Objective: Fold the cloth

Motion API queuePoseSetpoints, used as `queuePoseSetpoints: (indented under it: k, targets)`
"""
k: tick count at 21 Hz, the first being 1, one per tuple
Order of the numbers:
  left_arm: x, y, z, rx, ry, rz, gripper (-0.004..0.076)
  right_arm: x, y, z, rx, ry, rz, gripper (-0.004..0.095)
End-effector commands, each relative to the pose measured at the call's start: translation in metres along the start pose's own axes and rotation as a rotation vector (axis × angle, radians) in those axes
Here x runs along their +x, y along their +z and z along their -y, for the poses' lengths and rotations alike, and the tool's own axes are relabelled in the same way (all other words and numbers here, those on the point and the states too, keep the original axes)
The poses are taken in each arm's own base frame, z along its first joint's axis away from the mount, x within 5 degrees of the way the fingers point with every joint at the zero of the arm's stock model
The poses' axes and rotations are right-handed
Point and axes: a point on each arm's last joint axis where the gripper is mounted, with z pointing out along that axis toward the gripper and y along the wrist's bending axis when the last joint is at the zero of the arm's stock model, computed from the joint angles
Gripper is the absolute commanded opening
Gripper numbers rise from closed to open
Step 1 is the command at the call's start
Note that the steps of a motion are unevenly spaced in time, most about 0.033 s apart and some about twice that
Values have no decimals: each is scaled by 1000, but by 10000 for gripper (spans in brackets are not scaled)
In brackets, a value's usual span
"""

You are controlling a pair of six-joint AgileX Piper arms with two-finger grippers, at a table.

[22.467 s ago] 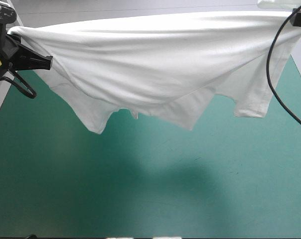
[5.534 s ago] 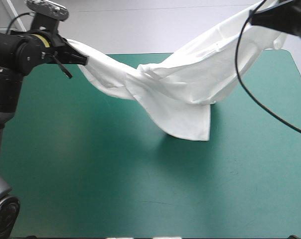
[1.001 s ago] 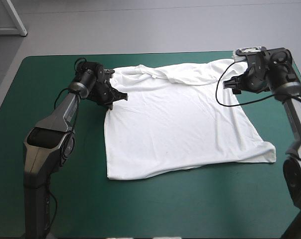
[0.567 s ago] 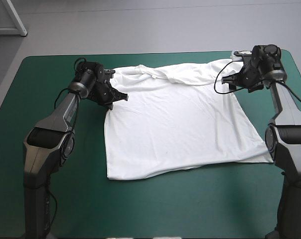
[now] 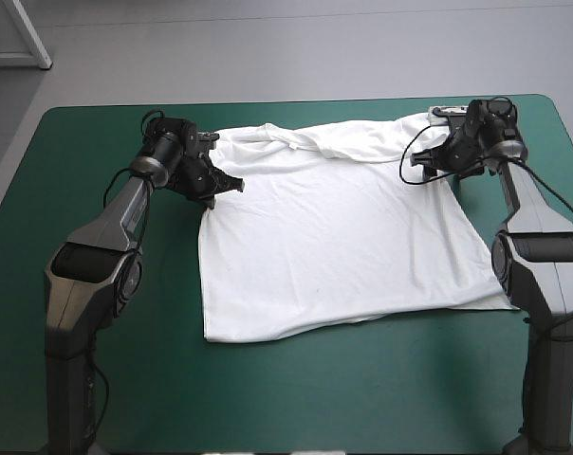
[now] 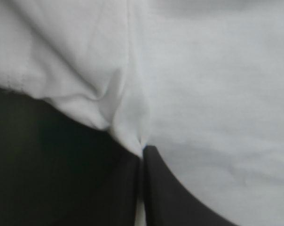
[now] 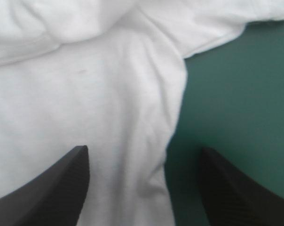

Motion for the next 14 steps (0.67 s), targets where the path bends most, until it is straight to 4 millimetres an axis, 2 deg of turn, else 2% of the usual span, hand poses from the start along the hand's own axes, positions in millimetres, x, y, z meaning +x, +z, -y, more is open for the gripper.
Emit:
queuePoseSetpoints:
  k: [1,2,4,5,7,9,10,14]
  targets:
    - [1,-5,10,50,-16,0,-9,-12,-32,-23,-17,-54,93,444]
    - [1,-5,10,50,-16,2,-9,-11,-30,-26,-13,-61,87,360]
    - [1,-5,10,47,-15,7,-9,-11,-25,-25,-10,-24,88,-1]
    - [1,-5,10,43,-14,8,-9,-12,-25,-25,-9,-20,91,-11]
    - [-1,-15,8,10,10,11,-9,-17,-44,-25,-6,-23,117,-19]
    - [-6,-46,7,-17,29,76,-9,-24,-82,-26,5,-30,157,-19]
    - [-7,-78,7,-31,37,158,-9,-29,-116,-26,25,-14,229,-19]
    - [1,-161,8,-27,49,359,-9,-26,-191,-26,62,24,384,-19]
